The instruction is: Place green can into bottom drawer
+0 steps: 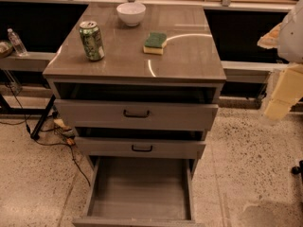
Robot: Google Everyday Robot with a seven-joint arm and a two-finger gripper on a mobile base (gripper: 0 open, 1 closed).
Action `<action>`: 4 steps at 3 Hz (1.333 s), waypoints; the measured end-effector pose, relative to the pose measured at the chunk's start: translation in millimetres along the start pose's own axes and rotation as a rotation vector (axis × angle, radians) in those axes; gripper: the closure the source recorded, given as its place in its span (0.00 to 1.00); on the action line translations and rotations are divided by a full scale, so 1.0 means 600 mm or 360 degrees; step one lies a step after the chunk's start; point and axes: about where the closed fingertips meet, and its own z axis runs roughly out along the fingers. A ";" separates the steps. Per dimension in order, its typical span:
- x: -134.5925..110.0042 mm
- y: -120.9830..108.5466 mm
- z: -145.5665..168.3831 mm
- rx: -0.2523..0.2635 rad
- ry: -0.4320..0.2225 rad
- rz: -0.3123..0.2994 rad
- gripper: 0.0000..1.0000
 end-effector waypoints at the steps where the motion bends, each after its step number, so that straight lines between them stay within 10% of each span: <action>1: 0.000 0.000 0.000 0.0000 0.0000 0.0000 0.00; 2: -0.068 -0.055 0.047 -0.0023 -0.0141 -0.0087 0.00; 4: -0.338 -0.181 0.116 -0.0008 -0.0627 -0.0302 0.00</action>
Offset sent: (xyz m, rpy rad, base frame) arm 0.1313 0.0933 -0.0289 0.1978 -0.0366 0.2163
